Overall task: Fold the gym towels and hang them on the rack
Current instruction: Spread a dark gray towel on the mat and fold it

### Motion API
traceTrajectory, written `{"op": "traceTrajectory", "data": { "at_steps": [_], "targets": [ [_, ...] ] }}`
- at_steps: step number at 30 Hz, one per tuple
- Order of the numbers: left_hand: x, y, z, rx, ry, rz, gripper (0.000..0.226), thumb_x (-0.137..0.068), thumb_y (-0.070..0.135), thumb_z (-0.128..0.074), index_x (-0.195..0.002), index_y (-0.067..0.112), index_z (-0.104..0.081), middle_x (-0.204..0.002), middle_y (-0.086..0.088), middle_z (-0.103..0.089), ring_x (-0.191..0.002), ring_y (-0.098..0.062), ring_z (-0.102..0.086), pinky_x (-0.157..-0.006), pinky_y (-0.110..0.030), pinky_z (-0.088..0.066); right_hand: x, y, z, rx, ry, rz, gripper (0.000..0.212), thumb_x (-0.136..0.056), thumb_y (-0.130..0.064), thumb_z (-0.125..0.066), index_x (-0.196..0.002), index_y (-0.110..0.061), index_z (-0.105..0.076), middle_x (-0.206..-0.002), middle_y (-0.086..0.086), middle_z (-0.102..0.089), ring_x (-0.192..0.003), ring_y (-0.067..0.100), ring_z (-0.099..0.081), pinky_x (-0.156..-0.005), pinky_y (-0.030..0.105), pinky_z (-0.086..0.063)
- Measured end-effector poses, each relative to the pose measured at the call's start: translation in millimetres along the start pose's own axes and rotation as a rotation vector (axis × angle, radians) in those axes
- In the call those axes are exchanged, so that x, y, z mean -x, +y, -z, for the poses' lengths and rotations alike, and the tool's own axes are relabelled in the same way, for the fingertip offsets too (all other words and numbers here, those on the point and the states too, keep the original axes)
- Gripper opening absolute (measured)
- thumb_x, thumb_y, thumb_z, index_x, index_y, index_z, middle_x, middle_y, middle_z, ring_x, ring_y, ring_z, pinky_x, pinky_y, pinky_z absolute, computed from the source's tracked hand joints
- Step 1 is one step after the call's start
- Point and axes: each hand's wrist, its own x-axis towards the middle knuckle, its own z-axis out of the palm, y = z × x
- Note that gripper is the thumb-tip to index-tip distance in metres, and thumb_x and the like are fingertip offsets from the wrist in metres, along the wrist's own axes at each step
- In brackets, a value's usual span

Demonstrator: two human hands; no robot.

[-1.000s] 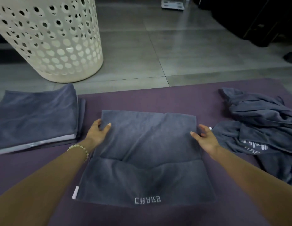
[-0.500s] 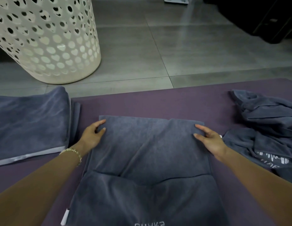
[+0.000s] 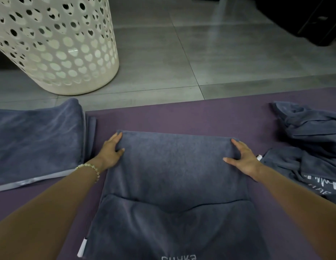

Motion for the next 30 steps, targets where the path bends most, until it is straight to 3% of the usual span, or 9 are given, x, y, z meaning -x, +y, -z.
{"op": "traceTrajectory", "data": {
  "at_steps": [4,7,10,12,14,21,24,26,30],
  "targets": [
    [25,20,-9,0.102,0.149,0.034,0.059,-0.094,0.009,-0.055,-0.147,0.012,-0.031,-0.16,-0.006,-0.003,-0.145,-0.023,-0.015,-0.116,-0.03,-0.016,9,-17,2,-0.034,0.135,0.022,0.071,-0.079,-0.017,-0.076,-0.141,-0.012,-0.042,-0.146,0.01,-0.032,-0.136,0.027,-0.033,-0.115,0.037,-0.027],
    [60,20,-19,-0.035,0.232,-0.229,0.048,-0.087,0.038,-0.063,-0.129,0.017,-0.054,-0.143,-0.003,-0.039,-0.129,-0.024,-0.036,-0.108,-0.026,-0.024,39,-26,0,0.044,0.345,0.176,0.045,-0.078,-0.015,-0.076,-0.119,-0.016,-0.057,-0.121,0.004,-0.041,-0.114,0.022,-0.046,-0.106,0.036,-0.035],
    [96,13,-21,0.017,-0.024,-0.336,0.048,-0.072,0.073,-0.053,-0.094,0.032,-0.066,-0.096,0.017,-0.064,-0.096,-0.006,-0.057,-0.089,-0.019,-0.041,76,-21,-10,-0.047,0.043,0.309,0.025,-0.076,-0.032,-0.077,-0.094,-0.024,-0.062,-0.094,-0.004,-0.056,-0.086,0.016,-0.053,-0.082,0.017,-0.043],
    [111,7,-18,-0.069,-0.163,-0.351,0.055,-0.067,0.085,-0.045,-0.08,0.035,-0.063,-0.082,0.016,-0.063,-0.087,-0.002,-0.056,-0.079,-0.019,-0.046,95,-12,-14,-0.014,-0.212,0.292,0.05,-0.064,-0.072,-0.067,-0.09,-0.029,-0.062,-0.08,-0.01,-0.057,-0.074,0.008,-0.052,-0.07,0.013,-0.042],
    [114,2,-13,-0.189,-0.214,-0.368,0.064,-0.061,0.092,-0.04,-0.074,0.032,-0.059,-0.074,0.015,-0.06,-0.081,0.0,-0.052,-0.073,-0.018,-0.045,104,-3,-9,0.143,-0.3,0.272,0.063,-0.056,-0.085,-0.059,-0.091,-0.033,-0.058,-0.077,-0.01,-0.053,-0.067,0.003,-0.047,-0.066,0.014,-0.041],
    [123,-4,1,-0.148,-0.419,-0.15,0.071,-0.036,0.096,-0.054,-0.056,0.028,-0.06,-0.065,0.016,-0.052,-0.062,0.001,-0.05,-0.062,-0.017,-0.04,116,1,7,0.302,-0.444,0.111,0.048,-0.058,-0.056,-0.081,-0.08,-0.02,-0.06,-0.071,-0.01,-0.052,-0.063,0.002,-0.046,-0.061,0.018,-0.038],
    [136,-3,14,-0.024,-0.409,-0.032,0.048,-0.043,0.071,-0.08,-0.064,0.028,-0.069,-0.064,0.019,-0.06,-0.062,0.005,-0.055,-0.062,-0.01,-0.041,127,3,19,0.2,-0.487,0.049,0.025,-0.07,-0.028,-0.084,-0.073,-0.018,-0.061,-0.069,-0.01,-0.055,-0.06,-0.006,-0.05,-0.059,0.009,-0.038],
    [145,-4,19,0.109,-0.428,0.029,0.036,-0.052,0.047,-0.088,-0.074,0.023,-0.073,-0.067,0.017,-0.066,-0.064,0.006,-0.06,-0.061,-0.006,-0.042,134,8,26,0.109,-0.487,-0.039,0.034,-0.066,-0.03,-0.086,-0.083,-0.015,-0.061,-0.076,-0.006,-0.059,-0.067,-0.002,-0.055,-0.061,0.011,-0.043],
    [162,-19,11,0.546,-0.378,0.234,0.075,-0.035,0.048,-0.09,-0.098,0.01,-0.074,-0.096,-0.005,-0.075,-0.09,-0.015,-0.071,-0.077,-0.021,-0.056,151,19,26,-0.241,-0.551,-0.283,0.1,-0.022,-0.055,-0.093,-0.109,-0.012,-0.066,-0.104,0.0,-0.073,-0.099,0.015,-0.068,-0.084,0.03,-0.055]
  ]
}}
